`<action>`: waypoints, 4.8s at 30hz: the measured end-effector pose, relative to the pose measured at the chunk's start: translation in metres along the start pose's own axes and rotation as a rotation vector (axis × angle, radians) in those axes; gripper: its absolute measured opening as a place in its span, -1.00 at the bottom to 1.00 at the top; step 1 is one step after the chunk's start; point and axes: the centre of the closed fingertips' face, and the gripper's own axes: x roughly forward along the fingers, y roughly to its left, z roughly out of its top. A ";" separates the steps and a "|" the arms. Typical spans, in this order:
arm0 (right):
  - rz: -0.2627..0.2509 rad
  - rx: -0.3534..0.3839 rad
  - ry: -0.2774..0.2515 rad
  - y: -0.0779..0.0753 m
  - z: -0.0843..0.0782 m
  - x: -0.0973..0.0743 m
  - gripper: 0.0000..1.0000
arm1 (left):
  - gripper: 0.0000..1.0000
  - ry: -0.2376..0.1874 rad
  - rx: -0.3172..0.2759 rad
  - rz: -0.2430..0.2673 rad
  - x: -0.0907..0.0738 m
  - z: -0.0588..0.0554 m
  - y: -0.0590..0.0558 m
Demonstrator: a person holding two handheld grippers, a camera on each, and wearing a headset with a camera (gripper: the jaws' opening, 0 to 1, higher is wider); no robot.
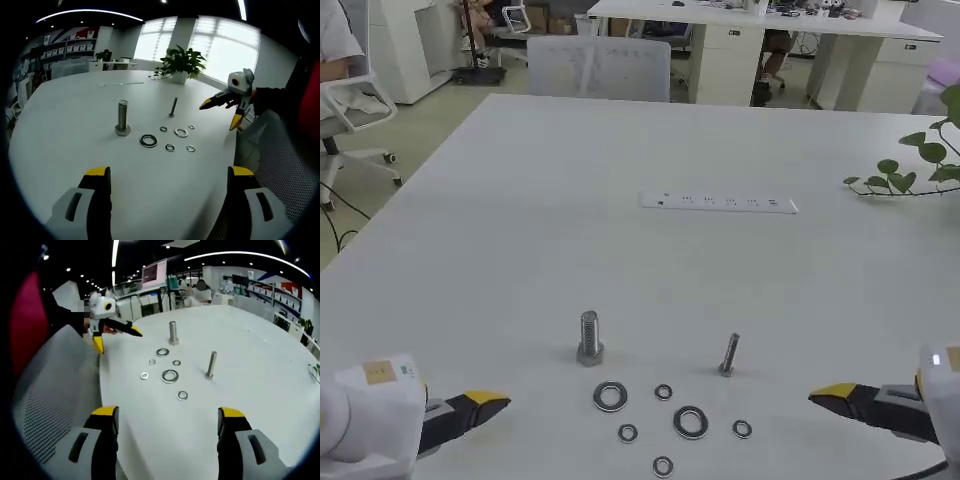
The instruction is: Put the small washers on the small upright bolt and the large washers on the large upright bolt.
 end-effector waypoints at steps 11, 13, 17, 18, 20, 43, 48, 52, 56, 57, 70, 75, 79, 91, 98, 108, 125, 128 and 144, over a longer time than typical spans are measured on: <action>0.012 -0.044 0.059 0.001 -0.001 0.000 0.62 | 0.94 -0.006 -0.004 0.000 0.000 0.001 -0.001; 0.015 -0.047 0.067 0.000 -0.001 0.000 0.61 | 0.94 -0.009 -0.002 0.003 0.000 0.001 -0.001; 0.023 -0.069 0.096 0.000 -0.002 0.000 0.59 | 0.93 -0.011 -0.001 0.003 0.002 0.002 -0.002; 0.029 -0.072 0.102 0.000 -0.001 0.000 0.58 | 0.93 -0.012 -0.001 0.003 0.002 0.002 -0.003; 0.034 -0.089 0.120 0.000 0.000 0.000 0.57 | 0.93 -0.015 0.000 0.004 0.002 0.003 -0.003; 0.138 -0.246 0.278 0.006 0.035 0.021 0.37 | 0.92 -0.024 0.009 0.008 0.002 0.006 -0.004; 0.166 -0.282 0.301 0.009 0.044 0.033 0.34 | 0.92 -0.029 0.006 0.012 0.001 0.007 -0.003; 0.184 -0.300 0.319 0.010 0.047 0.042 0.33 | 0.92 -0.031 0.006 0.017 0.000 0.007 -0.001; 0.200 -0.326 0.349 0.011 0.049 0.051 0.31 | 0.91 -0.031 0.006 0.019 0.000 0.007 -0.001; 0.205 -0.331 0.356 0.011 0.050 0.053 0.31 | 0.91 -0.032 0.004 0.017 0.000 0.007 -0.002; 0.238 -0.399 0.461 0.008 0.042 0.076 0.15 | 0.90 -0.028 0.003 0.025 -0.001 0.006 -0.001; 0.236 -0.409 0.485 0.006 0.040 0.083 0.02 | 0.89 -0.031 0.002 0.026 -0.001 0.007 -0.002; 0.229 -0.420 0.506 0.003 0.037 0.087 -0.05 | 0.89 -0.033 -0.001 0.028 -0.002 0.006 -0.002; 0.215 -0.442 0.553 -0.003 0.032 0.094 -0.24 | 0.88 -0.039 -0.006 0.035 -0.002 0.007 -0.001; 0.214 -0.463 0.575 -0.004 0.031 0.097 -0.28 | 0.87 -0.045 -0.010 0.038 -0.001 0.008 -0.001; 0.203 -0.482 0.614 -0.008 0.026 0.098 -0.31 | 0.87 -0.050 -0.014 0.040 0.000 0.009 -0.001; 0.195 -0.488 0.637 -0.008 0.025 0.097 -0.50 | 0.87 -0.060 -0.018 0.041 0.002 0.010 -0.001; 0.192 -0.487 0.642 -0.008 0.024 0.097 -0.51 | 0.88 -0.067 -0.018 0.046 0.001 0.011 0.000; 0.184 -0.487 0.648 -0.008 0.024 0.097 -0.53 | 0.88 -0.070 -0.019 0.040 0.003 0.010 -0.001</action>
